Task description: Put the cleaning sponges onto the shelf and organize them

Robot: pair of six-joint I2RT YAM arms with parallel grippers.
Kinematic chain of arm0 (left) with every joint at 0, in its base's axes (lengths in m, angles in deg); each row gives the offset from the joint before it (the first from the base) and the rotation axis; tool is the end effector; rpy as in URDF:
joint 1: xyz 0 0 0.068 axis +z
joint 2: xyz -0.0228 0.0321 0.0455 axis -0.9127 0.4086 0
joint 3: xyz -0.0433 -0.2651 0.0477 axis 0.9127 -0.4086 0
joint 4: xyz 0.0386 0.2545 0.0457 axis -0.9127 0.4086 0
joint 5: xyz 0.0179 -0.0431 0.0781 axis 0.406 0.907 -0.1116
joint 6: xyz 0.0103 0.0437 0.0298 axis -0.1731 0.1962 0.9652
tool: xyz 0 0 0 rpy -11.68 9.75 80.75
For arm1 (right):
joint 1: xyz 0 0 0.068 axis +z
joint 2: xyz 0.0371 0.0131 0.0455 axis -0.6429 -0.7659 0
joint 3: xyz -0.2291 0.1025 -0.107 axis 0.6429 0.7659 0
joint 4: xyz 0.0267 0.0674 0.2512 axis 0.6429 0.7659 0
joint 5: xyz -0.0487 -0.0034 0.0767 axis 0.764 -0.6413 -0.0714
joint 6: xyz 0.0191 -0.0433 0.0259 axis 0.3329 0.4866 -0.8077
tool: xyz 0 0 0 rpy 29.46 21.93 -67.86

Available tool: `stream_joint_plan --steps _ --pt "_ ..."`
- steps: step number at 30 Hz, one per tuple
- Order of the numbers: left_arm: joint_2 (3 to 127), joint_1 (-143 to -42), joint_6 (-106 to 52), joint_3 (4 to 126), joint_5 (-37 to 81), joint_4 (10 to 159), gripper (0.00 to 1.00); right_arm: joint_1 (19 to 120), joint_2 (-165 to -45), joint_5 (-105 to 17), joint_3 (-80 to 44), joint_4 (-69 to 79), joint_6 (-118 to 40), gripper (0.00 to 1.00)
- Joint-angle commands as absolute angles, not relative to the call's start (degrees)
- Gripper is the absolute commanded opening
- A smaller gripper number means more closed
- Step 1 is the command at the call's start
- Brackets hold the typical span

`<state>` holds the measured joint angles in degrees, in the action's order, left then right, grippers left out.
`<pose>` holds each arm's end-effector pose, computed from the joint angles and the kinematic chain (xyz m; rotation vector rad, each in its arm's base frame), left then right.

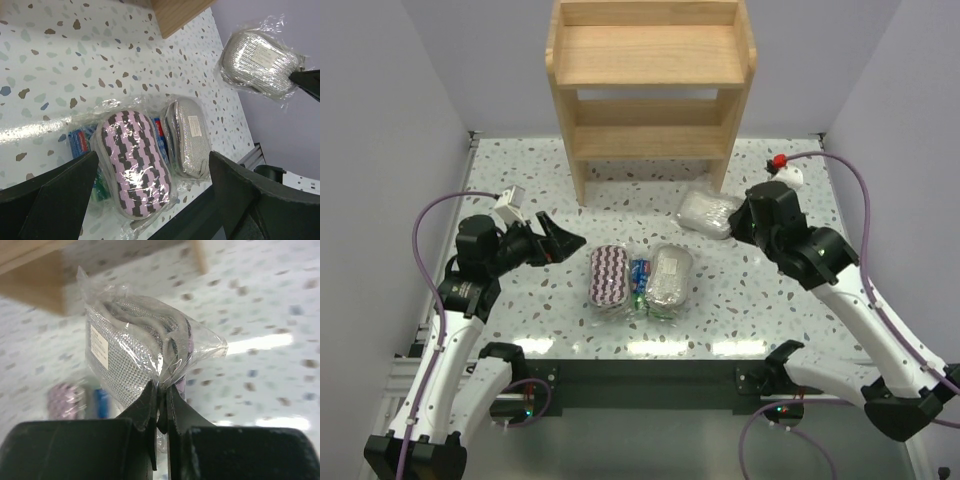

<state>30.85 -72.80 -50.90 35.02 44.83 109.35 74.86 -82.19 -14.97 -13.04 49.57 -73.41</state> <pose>0.1594 -0.0379 0.3128 -0.1328 2.0247 -1.0095 0.1697 0.1027 0.3907 0.3277 2.1018 0.4007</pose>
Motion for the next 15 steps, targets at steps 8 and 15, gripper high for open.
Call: stream_joint_plan --steps 8,15 --pt "30.91 -73.18 -49.81 37.21 46.3 109.76 0.97 70.95 -105.36 29.34 -19.99 78.35 -68.64 0.0" --pt "29.41 -73.18 -47.96 36.95 44.8 112.75 0.97 71.03 -118.47 36.06 -24.55 81.47 -68.59 0.0"
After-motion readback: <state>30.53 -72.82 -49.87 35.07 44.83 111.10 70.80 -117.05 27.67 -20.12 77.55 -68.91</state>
